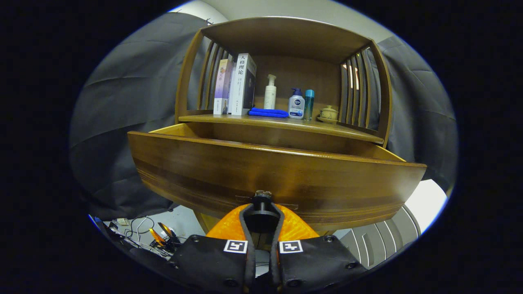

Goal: Pull open the drawer, take out the items inside it, and place them on the countertop above the cabinet.

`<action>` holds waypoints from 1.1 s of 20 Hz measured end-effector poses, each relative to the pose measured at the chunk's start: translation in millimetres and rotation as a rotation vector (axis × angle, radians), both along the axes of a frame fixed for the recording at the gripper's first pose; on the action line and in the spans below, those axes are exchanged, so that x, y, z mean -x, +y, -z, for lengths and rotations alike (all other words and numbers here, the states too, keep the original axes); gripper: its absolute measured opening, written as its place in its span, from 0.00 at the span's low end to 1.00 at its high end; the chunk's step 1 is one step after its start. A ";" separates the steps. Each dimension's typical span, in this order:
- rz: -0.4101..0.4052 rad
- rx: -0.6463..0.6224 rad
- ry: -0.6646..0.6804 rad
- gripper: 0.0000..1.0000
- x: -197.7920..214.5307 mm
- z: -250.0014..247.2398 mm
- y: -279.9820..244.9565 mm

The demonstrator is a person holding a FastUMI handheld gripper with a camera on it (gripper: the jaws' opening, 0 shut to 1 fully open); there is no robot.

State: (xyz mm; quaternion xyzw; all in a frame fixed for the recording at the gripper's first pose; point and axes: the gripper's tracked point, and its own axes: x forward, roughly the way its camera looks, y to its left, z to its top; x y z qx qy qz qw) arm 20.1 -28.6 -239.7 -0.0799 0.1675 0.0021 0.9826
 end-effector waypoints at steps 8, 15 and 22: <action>-0.033 0.002 0.009 0.14 22.9 2.0 5.5; -0.013 0.002 0.019 0.31 26.5 3.6 7.6; -0.053 0.039 -0.045 0.99 45.5 -28.4 12.0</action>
